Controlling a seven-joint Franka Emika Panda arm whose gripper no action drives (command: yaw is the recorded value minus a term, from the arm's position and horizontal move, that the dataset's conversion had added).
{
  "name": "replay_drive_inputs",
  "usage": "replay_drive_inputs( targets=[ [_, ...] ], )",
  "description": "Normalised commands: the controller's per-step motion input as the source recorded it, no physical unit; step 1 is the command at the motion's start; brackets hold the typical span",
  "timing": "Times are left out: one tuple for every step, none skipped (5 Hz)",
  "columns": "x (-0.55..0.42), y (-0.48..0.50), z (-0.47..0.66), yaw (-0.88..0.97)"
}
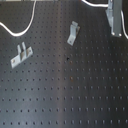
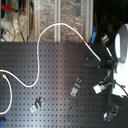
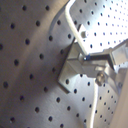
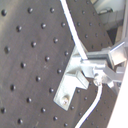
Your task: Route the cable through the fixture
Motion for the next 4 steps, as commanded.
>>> replay_drive_inputs(
  targets=[
    [-0.096,0.214,0.0,-0.35],
    [-0.11,0.198,0.0,-0.37],
    [-0.077,0.174,0.06,-0.33],
    [-0.027,0.302,0.1,-0.14]
  ],
)
